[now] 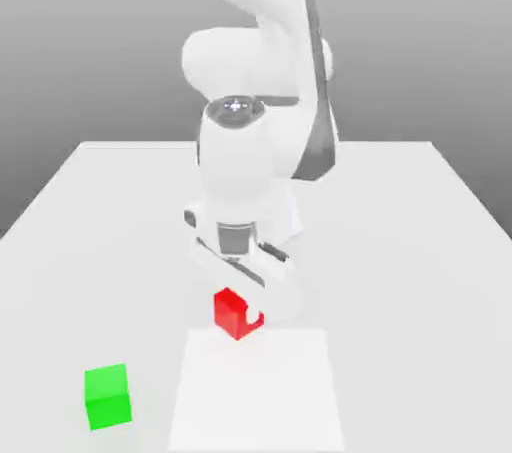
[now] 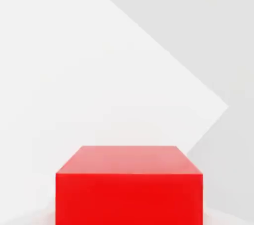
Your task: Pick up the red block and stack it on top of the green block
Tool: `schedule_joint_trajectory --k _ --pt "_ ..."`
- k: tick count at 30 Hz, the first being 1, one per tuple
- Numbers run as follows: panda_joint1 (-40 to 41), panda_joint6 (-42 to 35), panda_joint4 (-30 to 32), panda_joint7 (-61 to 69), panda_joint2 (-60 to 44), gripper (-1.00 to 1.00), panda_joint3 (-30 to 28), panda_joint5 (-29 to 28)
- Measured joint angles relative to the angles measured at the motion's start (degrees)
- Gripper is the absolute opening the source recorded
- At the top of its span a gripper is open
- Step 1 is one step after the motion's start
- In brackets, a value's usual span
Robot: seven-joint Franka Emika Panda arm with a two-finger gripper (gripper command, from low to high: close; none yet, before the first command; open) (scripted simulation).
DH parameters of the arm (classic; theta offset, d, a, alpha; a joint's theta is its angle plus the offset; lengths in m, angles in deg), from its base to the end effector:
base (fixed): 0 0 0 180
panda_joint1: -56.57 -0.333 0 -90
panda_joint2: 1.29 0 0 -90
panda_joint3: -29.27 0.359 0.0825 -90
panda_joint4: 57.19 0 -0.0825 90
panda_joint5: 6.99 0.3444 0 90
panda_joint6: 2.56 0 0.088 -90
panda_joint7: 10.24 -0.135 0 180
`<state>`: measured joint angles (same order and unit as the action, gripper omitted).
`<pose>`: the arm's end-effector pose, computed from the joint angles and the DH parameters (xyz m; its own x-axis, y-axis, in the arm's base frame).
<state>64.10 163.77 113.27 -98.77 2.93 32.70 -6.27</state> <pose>0.3052 -0.0230 0.2473 -0.0582 -0.9983 0.0015 -0.9983 0.0582 -0.0014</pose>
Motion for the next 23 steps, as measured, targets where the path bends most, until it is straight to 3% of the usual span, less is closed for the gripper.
schedule_joint_trajectory --k 3,14,19,20,23 --pt "0.1 -4.5 -1.8 3.1 2.7 -1.00 -1.4 0.6" --pt "10.1 -15.9 -23.8 29.1 -8.0 -1.00 -7.4 0.3" --pt "11.5 -10.5 -27.2 33.4 -16.8 -1.00 -7.0 1.3" --pt "11.7 -8.8 -27.3 33.6 -18.6 1.00 -6.8 1.5" --pt "11.7 -8.8 -27.3 33.6 -18.6 1.00 -6.8 1.5"
